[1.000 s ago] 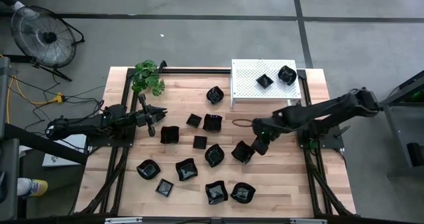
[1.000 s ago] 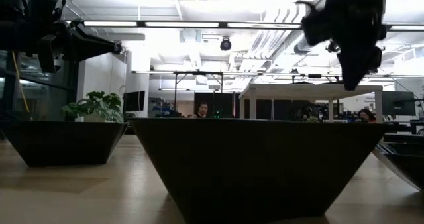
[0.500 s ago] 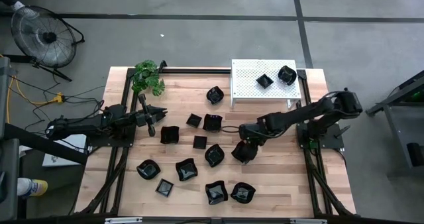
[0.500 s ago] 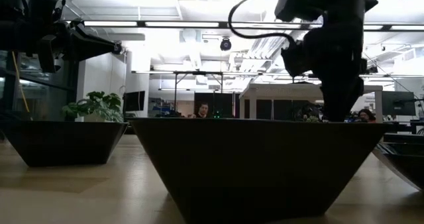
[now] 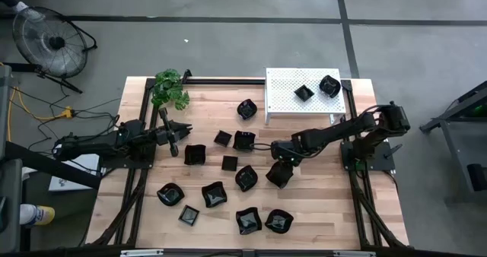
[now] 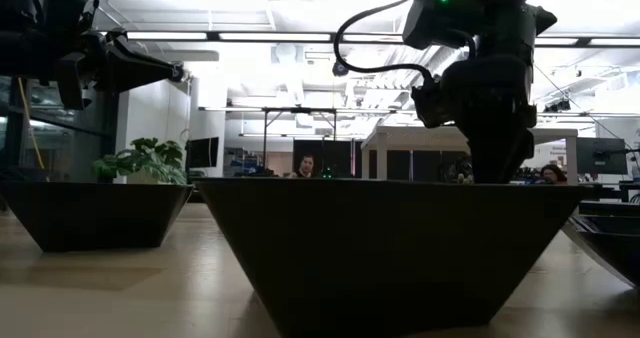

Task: Pick & Place Mini shaped plates
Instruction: Put the distorted square plate on the shelf

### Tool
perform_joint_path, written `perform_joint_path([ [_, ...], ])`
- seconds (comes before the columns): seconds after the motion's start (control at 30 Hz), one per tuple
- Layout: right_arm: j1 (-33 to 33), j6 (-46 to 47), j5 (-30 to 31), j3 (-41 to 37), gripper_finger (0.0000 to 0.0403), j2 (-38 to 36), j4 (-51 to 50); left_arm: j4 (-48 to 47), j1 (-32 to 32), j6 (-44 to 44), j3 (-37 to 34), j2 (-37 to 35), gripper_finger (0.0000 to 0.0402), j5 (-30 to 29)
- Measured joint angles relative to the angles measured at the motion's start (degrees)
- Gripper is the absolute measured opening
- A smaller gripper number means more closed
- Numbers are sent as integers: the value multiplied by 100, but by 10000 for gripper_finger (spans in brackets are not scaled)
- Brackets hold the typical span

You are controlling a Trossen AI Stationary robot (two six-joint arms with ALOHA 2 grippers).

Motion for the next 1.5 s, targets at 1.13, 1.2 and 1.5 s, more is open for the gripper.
perform_joint_path([
  [1.13,-71,265,-240,0,1,-203,-61,-1,-1,0,0,0,46,-2],
  [1.2,-114,318,-237,0,1,-324,-79,0,0,0,0,0,46,-2],
  [1.5,-246,571,-399,-2,0,-1005,-111,0,-2,0,0,0,46,-4],
])
